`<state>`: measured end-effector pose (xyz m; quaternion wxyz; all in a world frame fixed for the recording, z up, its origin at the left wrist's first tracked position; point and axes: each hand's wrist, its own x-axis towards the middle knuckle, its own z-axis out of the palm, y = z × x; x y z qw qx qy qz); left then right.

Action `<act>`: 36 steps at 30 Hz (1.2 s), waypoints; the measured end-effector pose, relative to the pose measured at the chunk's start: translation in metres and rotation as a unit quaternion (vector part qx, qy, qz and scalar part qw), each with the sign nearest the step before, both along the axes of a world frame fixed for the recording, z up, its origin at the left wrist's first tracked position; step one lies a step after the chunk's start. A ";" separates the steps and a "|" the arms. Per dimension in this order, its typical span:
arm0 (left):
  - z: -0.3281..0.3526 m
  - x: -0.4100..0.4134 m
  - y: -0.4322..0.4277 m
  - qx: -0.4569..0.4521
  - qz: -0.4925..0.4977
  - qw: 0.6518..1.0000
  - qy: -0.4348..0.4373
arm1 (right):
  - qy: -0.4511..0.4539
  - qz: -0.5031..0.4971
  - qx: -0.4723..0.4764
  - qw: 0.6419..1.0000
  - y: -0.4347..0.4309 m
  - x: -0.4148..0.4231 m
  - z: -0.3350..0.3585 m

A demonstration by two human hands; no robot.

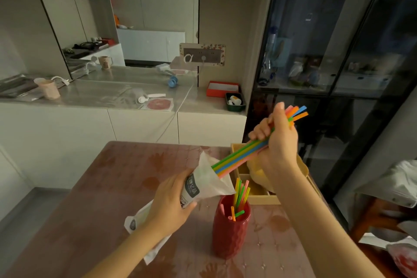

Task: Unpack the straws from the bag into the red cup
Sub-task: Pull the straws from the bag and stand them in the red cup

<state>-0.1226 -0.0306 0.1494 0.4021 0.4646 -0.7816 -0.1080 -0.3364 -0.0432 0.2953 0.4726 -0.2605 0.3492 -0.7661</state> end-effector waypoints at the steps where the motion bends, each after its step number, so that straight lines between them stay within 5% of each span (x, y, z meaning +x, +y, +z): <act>1: -0.001 0.002 -0.001 0.001 -0.002 1.000 -0.004 | -0.013 -0.009 -0.009 1.000 0.001 -0.006 0.003; 7: -0.011 0.020 -0.007 0.010 0.021 0.999 -0.035 | -0.063 -0.055 -0.077 0.993 0.010 -0.056 0.016; 16: -0.017 0.039 -0.018 0.033 0.050 0.997 -0.044 | 0.008 -0.088 -0.042 0.995 0.020 -0.074 -0.004; 26: -0.020 0.043 -0.024 0.036 0.051 0.998 -0.033 | 0.217 0.007 -0.143 0.966 0.037 -0.045 -0.032; 36: -0.020 0.038 -0.031 0.039 0.060 0.996 -0.052 | 0.250 0.080 -0.154 0.952 0.037 -0.047 -0.035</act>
